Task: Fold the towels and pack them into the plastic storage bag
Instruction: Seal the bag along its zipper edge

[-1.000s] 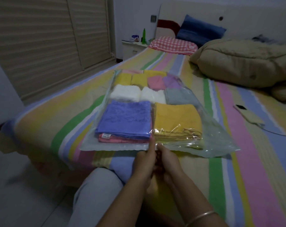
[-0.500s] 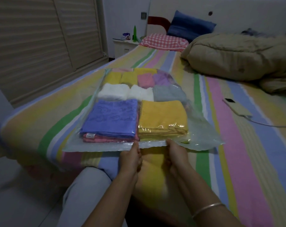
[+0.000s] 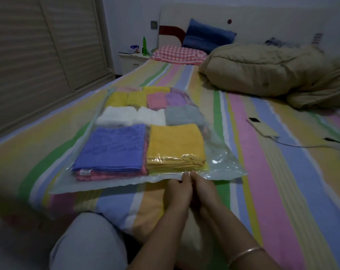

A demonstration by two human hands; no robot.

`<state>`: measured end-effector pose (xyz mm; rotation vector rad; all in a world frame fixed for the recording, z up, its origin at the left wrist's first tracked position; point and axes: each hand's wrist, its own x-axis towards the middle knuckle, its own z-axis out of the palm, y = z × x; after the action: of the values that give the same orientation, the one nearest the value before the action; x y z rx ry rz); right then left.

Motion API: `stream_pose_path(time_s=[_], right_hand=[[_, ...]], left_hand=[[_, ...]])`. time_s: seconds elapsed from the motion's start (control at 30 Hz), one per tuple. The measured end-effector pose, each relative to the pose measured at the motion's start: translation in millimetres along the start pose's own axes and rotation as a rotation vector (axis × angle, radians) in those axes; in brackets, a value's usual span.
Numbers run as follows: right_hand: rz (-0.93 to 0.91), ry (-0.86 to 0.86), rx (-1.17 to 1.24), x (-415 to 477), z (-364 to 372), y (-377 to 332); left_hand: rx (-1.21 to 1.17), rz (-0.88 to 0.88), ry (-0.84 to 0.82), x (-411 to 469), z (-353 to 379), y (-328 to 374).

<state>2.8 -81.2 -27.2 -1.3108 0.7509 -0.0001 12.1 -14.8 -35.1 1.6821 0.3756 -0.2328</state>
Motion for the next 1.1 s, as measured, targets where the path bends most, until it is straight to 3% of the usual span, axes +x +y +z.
stream_pose_path(time_s=[0.2,0.4,0.83,1.1], right_hand=[[-0.027,0.034,-0.023,-2,-3,-4],[-0.043,0.098,0.092,1,-38,-16],[-0.119,0.219,-0.057,15,-101,-31],[-0.150,0.149,-0.044,14,-105,-30]], left_hand=[[-0.100,0.041,0.100,8,4,-11],[-0.205,0.010,0.071,3,-1,-9],[-0.244,-0.004,0.043,-6,-7,-5],[-0.286,0.017,-0.003,-12,-11,-3]])
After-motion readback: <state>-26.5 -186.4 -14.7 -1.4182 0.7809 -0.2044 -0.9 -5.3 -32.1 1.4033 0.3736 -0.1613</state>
